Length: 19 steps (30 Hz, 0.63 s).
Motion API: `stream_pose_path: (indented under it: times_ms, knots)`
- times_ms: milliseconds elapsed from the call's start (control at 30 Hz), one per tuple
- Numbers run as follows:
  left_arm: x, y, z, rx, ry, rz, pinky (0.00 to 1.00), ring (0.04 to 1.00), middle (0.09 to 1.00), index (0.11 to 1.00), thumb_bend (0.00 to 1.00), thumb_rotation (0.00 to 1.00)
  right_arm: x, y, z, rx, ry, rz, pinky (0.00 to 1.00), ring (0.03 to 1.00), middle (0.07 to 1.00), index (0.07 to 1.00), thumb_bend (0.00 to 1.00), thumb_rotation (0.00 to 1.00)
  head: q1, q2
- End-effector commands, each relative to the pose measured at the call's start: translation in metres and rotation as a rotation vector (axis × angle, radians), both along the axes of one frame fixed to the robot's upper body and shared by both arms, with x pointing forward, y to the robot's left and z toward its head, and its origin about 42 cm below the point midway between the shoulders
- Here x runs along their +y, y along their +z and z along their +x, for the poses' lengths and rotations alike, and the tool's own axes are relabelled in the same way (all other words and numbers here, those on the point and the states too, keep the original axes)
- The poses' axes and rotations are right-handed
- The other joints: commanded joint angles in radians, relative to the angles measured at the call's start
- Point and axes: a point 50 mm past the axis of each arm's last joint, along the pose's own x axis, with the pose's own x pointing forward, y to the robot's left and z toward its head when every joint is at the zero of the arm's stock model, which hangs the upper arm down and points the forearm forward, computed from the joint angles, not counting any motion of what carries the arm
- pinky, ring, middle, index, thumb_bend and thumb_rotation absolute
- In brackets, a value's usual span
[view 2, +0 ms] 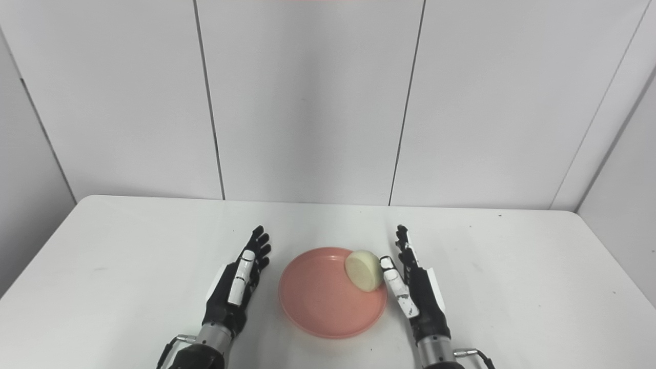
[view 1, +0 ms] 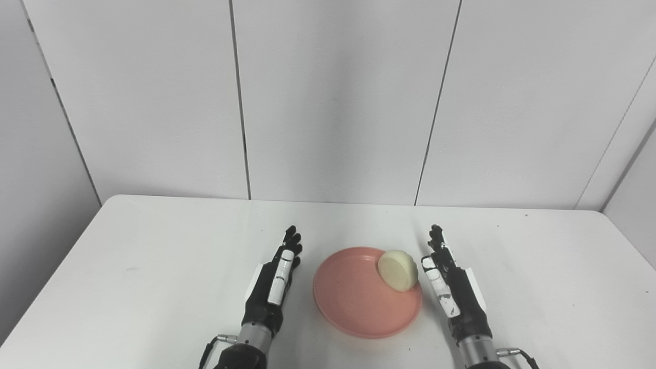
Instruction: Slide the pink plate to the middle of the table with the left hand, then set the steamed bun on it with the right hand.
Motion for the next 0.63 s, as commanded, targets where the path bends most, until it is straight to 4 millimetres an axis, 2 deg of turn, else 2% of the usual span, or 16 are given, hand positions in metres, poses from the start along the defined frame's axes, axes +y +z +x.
stream_pose_path:
  times_ms: [0,267,600]
  knots:
    - [0.0064,-0.0028,-0.0005,0.025,0.003,-0.002,0.99,0.992,1.0,0.999,0.63,1.0,0.0036,0.0183,0.0089,-0.075,0.019,0.024,1.0,1.0,1.0,1.0,0.72,0.91,-0.003,0.001]
    - [0.0083,-0.0027,-0.0014,0.036,0.006,0.001,0.99,0.994,1.0,0.994,0.63,1.0,0.0053,0.0158,0.01,-0.024,0.035,0.066,1.0,1.0,0.998,0.993,0.68,0.9,-0.009,0.007]
    - [0.0054,-0.0027,-0.0038,0.033,0.006,0.022,1.0,1.0,1.0,1.0,0.63,1.0,0.0027,0.0153,0.0084,0.003,0.049,0.104,1.0,1.0,0.998,0.994,0.71,0.9,0.002,0.015]
